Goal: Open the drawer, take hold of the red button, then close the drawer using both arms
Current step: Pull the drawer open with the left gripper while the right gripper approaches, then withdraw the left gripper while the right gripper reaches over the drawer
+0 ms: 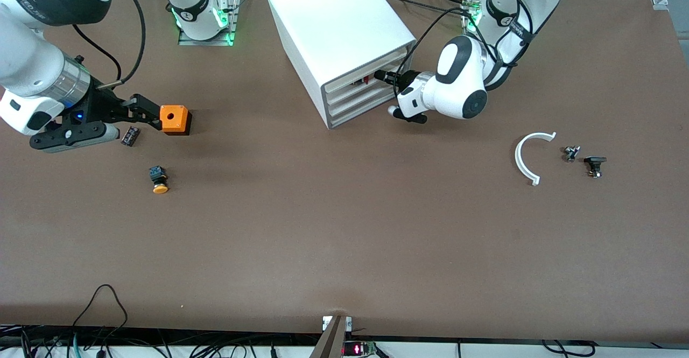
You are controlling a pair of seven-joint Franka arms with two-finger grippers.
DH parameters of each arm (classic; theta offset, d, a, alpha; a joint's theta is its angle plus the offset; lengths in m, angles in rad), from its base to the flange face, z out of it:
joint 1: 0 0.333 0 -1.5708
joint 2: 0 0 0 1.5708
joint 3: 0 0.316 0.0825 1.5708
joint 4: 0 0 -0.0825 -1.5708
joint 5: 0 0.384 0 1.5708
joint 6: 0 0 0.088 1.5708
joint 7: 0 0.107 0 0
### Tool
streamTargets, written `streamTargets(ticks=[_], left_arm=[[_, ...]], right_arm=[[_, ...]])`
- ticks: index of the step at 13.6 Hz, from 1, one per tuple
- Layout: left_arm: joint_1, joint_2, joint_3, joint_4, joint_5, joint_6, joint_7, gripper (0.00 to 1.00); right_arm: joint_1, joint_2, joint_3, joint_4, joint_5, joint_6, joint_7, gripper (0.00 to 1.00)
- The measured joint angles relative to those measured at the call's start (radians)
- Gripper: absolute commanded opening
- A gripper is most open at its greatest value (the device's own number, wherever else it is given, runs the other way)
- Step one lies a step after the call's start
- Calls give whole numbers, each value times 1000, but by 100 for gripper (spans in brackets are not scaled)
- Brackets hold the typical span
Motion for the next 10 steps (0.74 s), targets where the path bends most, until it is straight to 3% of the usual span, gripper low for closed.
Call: streamTargets(ticks=[3,7,8,9,10], left_arm=[[10,-6,22,6,-4,9,34,0],[58,-26,138,70,86,36,122,0],[62,-25,154,81,87,37,141,34],[62,-26,163,88,87,40,152,99],[62,-26,167,90,88,48,152,100]], right_arm=[[23,18,6,11,80,5,-37,100],[144,121,14,99,144,48,-47,100],[172,145,14,128,144,52,-46,100],[192,165,15,153,144,52,-47,100],[207,179,15,176,144,52,-53,100]])
